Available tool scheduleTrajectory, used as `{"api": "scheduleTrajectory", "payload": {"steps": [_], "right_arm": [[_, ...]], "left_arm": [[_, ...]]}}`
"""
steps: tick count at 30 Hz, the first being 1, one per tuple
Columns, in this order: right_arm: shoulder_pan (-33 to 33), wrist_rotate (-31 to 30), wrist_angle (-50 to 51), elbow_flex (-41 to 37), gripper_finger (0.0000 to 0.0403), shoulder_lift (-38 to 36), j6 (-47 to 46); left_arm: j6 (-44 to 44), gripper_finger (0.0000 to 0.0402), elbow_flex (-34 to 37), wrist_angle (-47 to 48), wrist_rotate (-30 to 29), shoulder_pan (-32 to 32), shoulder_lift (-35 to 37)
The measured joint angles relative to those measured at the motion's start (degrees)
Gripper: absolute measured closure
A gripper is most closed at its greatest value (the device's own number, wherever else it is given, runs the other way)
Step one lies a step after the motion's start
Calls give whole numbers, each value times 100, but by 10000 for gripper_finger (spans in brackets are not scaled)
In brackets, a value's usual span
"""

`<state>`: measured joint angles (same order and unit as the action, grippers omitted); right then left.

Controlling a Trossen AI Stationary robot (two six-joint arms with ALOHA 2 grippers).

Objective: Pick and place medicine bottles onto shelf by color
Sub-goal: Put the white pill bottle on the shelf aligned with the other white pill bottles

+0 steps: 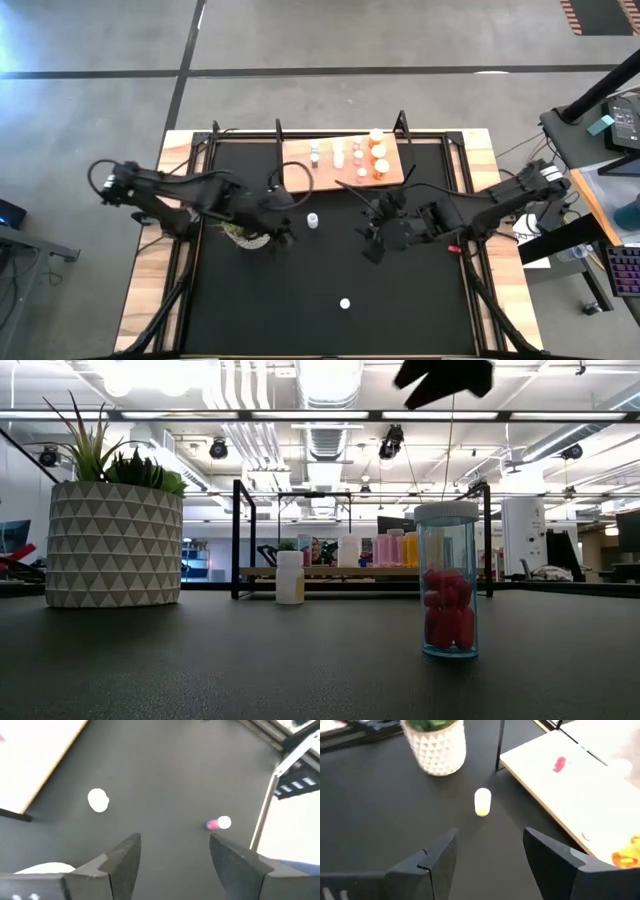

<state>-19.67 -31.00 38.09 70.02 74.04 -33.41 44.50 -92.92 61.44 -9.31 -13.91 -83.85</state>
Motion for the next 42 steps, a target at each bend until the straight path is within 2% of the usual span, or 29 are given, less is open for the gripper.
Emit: {"api": "scheduleTrajectory", "payload": {"steps": [2, 7, 15, 22, 27, 33, 42], "right_arm": [[178, 183, -206, 0, 184, 122, 77], [669, 1279, -1079, 2, 167, 560, 653], [1215, 1302, -2348, 2, 164, 1320, 703], [1494, 1344, -2457, 2, 135, 1769, 381], [1511, 1349, -2585, 9, 130, 2127, 995], [1511, 1350, -2845, 9, 142, 2518, 1965], [1634, 1349, -3670, 9, 156, 2959, 2551]], "left_arm": [[23, 182, 9, 0, -227, -204, 206], [19, 182, 22, -45, -463, -527, 661], [-166, 182, 39, 436, -469, -737, 1320], [-768, 182, 74, 562, -471, -756, 1765], [-1162, 182, 76, 560, -490, -756, 1933], [-1392, 182, 78, 559, -995, -754, 2014], [-1496, 182, 79, 558, -1055, -754, 2028]]}}
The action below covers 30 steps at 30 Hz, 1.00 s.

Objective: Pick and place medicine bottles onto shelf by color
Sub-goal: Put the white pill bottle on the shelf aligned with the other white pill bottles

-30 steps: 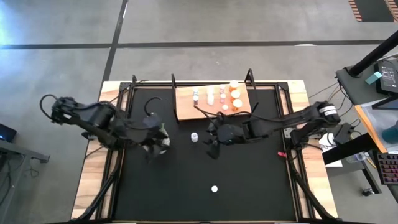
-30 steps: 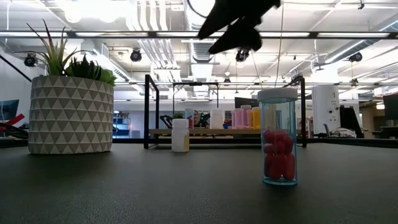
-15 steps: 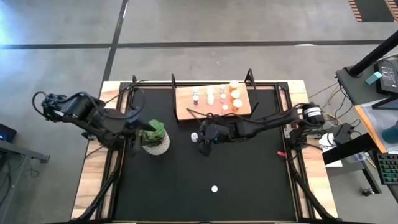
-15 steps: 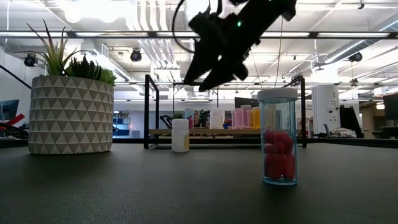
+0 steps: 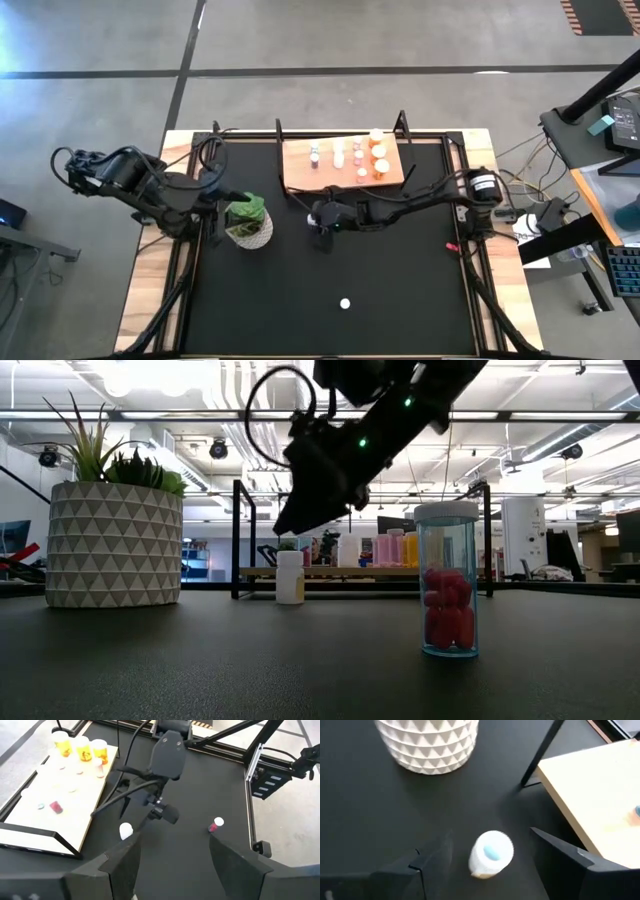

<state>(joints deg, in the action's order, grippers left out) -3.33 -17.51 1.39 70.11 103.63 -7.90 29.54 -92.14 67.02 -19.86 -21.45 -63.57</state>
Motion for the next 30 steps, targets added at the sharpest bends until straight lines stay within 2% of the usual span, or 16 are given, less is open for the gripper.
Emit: {"api": "scheduleTrajectory", "payload": {"steps": [9, 15, 30], "right_arm": [[249, 7, -59, 0, 156, 205, -290], [291, 484, -229, 0, 156, 312, -637], [338, 445, -385, -2, 156, 309, -561]], "left_arm": [[-153, 182, 0, 0, 0, 0, 0], [-207, 182, 0, 2, -1, 0, 8], [-154, 182, 0, 149, -53, 0, 52]]}}
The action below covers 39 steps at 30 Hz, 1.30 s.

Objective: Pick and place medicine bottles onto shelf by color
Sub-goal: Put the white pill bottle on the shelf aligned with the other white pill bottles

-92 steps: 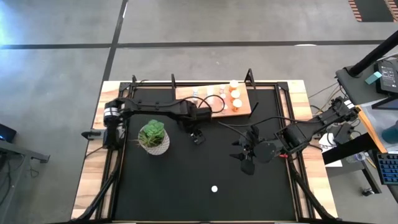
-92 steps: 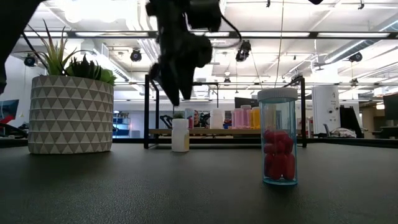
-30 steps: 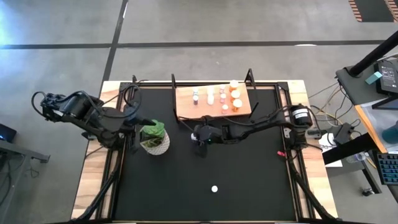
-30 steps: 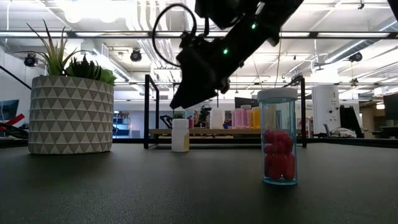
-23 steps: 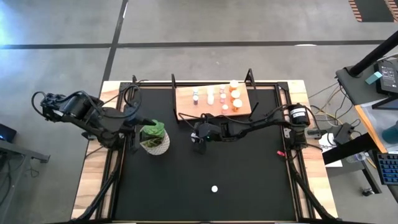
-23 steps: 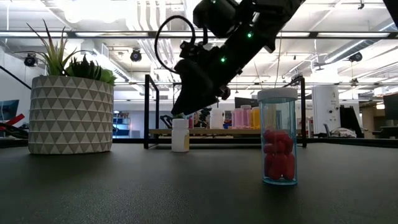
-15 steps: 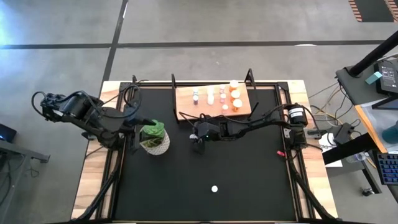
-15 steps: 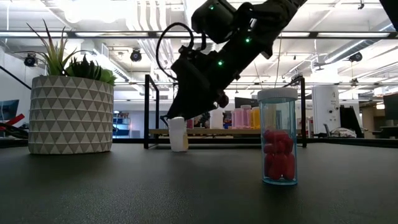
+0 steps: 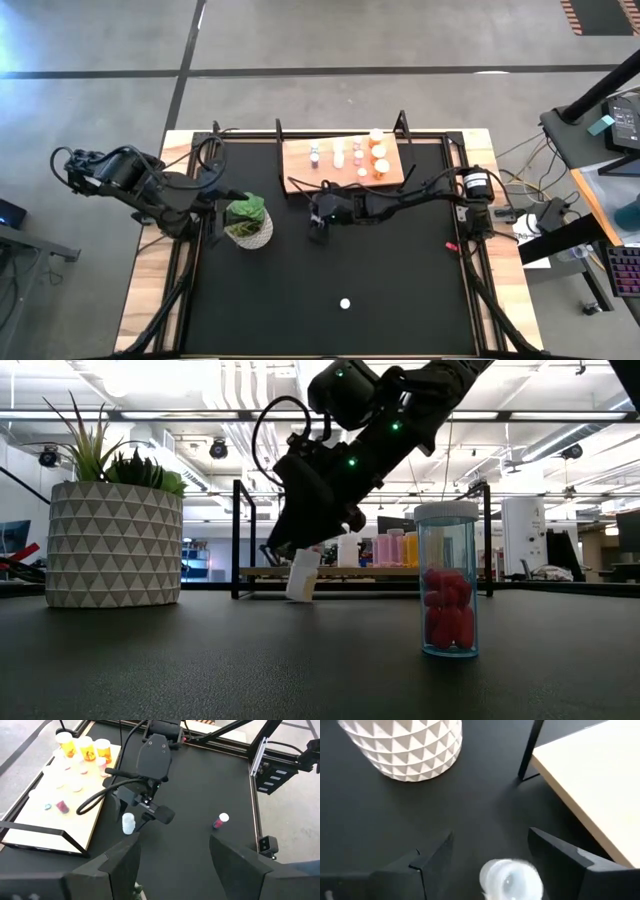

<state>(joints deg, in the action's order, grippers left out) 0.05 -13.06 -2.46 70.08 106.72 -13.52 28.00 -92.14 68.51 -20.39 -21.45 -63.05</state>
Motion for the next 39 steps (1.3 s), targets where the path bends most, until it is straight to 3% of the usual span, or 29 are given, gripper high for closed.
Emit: {"api": "scheduleTrajectory", "payload": {"steps": [26, 39], "right_arm": [[175, 28, 638, 0, 162, -15, -558], [184, 554, 646, 0, 275, -28, -639]], "left_arm": [[8, 182, 0, -6, -255, 9, -2], [8, 182, 0, -9, -264, 9, -2]]}}
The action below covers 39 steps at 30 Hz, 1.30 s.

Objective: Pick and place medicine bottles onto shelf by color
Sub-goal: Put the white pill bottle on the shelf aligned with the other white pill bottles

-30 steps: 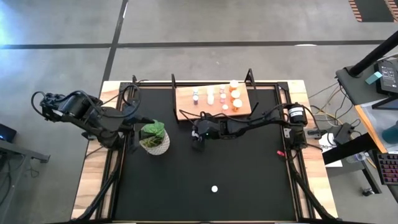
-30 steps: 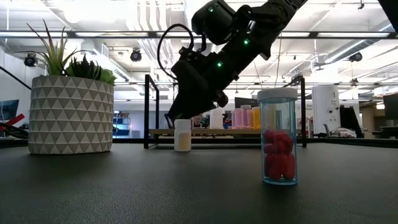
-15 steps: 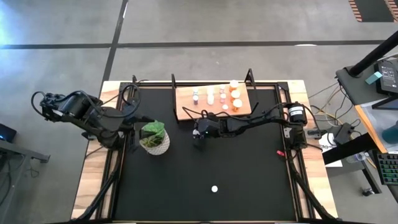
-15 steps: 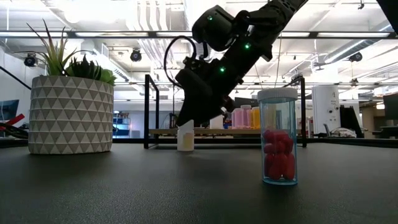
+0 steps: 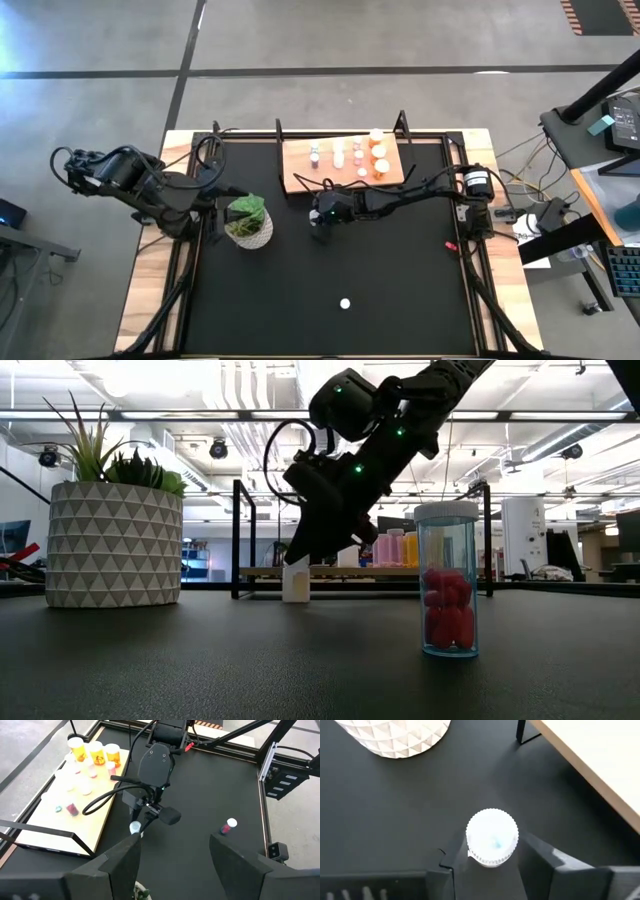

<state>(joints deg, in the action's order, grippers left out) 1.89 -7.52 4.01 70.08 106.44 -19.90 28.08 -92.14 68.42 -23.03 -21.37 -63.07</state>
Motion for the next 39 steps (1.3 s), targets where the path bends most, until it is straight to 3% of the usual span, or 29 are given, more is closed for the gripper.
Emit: {"api": "scheduleTrajectory", "payload": {"steps": [9, 17, 24, 39], "right_arm": [[102, 21, 679, 42, 269, -708, -116], [570, -1351, 1341, 33, 267, -1506, -1132], [704, -1849, 1926, 15, 266, -1334, -2347], [777, -2117, 1804, 46, 266, -1033, -2504]], "left_arm": [[8, 182, 4, -37, -2, 0, 0], [10, 182, 4, -42, -173, 0, 0], [11, 182, 15, -42, -175, 0, 0], [4, 182, 17, -38, -284, 0, 0]]}}
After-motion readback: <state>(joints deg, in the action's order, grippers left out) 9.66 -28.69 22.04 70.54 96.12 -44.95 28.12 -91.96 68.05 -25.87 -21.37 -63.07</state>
